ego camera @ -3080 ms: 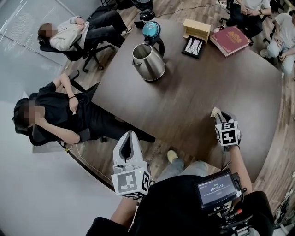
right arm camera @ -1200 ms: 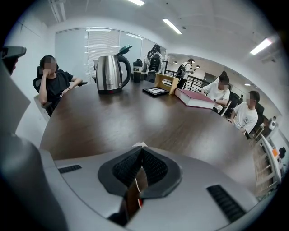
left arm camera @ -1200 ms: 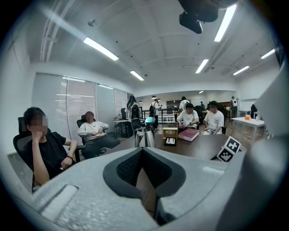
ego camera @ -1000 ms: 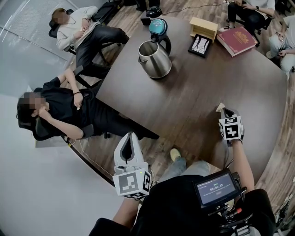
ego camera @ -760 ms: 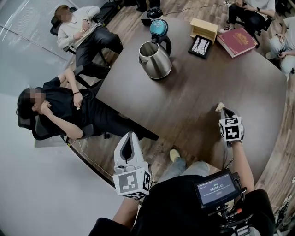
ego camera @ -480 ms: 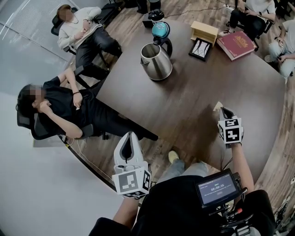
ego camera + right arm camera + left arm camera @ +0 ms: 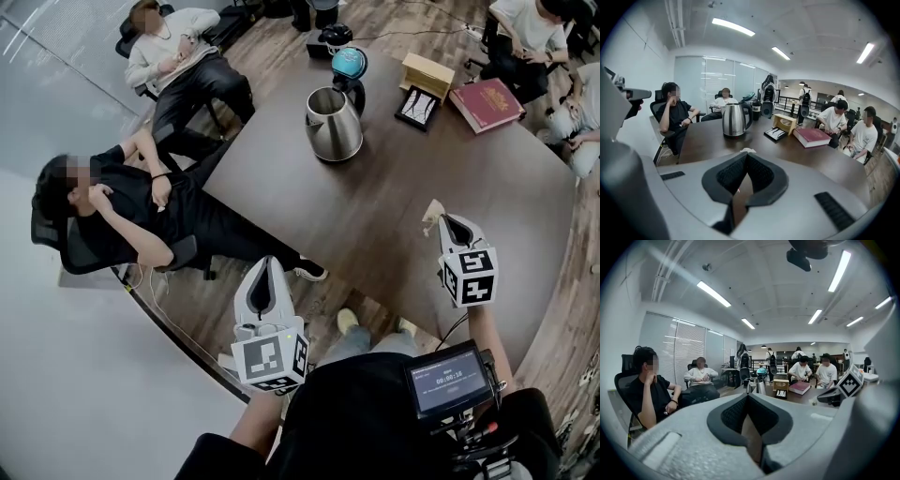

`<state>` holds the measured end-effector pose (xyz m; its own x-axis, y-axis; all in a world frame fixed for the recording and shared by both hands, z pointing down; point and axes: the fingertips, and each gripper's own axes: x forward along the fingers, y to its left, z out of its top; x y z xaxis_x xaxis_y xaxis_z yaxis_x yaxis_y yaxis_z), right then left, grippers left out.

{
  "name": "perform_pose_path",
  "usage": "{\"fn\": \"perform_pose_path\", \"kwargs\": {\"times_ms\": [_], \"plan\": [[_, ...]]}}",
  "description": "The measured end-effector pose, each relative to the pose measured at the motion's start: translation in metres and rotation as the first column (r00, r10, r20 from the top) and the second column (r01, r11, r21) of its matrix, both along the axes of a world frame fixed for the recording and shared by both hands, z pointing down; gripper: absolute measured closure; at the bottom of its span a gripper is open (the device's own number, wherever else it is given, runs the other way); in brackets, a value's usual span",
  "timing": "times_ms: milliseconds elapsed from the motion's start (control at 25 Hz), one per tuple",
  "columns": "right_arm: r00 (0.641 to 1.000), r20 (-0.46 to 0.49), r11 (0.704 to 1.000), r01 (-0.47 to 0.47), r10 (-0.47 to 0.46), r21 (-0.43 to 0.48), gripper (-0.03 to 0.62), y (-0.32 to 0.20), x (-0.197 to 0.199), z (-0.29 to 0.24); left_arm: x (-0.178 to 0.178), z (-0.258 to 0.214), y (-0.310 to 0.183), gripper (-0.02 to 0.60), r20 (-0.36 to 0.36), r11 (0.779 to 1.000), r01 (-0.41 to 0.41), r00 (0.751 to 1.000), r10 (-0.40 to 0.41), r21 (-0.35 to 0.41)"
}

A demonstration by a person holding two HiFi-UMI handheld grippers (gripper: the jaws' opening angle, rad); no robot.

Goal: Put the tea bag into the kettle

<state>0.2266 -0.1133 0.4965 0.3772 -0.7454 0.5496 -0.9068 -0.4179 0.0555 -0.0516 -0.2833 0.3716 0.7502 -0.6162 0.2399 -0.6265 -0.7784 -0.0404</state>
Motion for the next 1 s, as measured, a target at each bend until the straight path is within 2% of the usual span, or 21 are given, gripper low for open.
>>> {"fn": "perform_pose_path", "kwargs": {"times_ms": [320, 560, 1000], "plan": [[0.998, -0.024, 0.993, 0.065, -0.063, 0.096, 0.586, -0.028, -0.053, -0.058, -0.026, -0.016, -0.013, 0.577, -0.056, 1.000, 0.008, 0.998, -0.007, 0.017], [0.994, -0.051, 0.985, 0.107, -0.101, 0.135, 0.586, -0.042, -0.088, -0.092, -0.047, -0.025, -0.023, 0.577, -0.086, 0.999, 0.023, 0.996, -0.021, 0.022], [0.988, -0.081, 0.978, 0.139, -0.128, 0.156, 0.586, -0.062, -0.114, -0.107, -0.067, -0.027, -0.039, 0.577, -0.109, 0.999, 0.032, 0.994, -0.029, 0.032]]}}
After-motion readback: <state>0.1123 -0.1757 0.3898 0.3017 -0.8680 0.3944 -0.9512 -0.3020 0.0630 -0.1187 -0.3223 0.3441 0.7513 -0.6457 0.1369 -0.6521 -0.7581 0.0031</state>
